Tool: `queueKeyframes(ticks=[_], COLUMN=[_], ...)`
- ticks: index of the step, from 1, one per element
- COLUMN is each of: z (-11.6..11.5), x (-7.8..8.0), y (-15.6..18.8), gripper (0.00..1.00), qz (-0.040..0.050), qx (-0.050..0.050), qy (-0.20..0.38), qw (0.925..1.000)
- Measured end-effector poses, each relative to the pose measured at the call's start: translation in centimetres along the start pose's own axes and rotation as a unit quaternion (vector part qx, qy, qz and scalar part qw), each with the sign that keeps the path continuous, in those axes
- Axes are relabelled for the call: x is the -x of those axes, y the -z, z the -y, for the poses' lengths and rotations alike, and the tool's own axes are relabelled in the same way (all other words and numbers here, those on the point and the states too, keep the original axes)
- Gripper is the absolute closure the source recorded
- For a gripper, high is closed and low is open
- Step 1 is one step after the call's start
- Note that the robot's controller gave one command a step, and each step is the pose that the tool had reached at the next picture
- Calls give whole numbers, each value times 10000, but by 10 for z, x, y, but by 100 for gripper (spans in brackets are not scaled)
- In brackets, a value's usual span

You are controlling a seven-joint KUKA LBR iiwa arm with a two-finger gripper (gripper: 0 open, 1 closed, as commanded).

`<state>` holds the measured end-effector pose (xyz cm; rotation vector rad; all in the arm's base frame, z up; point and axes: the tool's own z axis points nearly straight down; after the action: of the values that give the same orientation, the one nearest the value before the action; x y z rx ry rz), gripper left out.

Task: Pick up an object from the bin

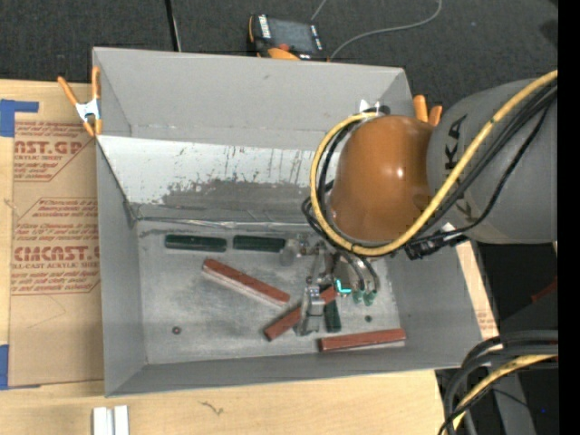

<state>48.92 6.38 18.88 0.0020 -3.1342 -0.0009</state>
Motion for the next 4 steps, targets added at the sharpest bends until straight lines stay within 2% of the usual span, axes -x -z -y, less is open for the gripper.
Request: queueKeyframes(ticks=[1,4], z=[24,22], x=[-1,3], y=[-119,-117], gripper=[0,0], qz=[92,59], qx=[-4,-2], qy=[1410,1397], qw=[9900,9902])
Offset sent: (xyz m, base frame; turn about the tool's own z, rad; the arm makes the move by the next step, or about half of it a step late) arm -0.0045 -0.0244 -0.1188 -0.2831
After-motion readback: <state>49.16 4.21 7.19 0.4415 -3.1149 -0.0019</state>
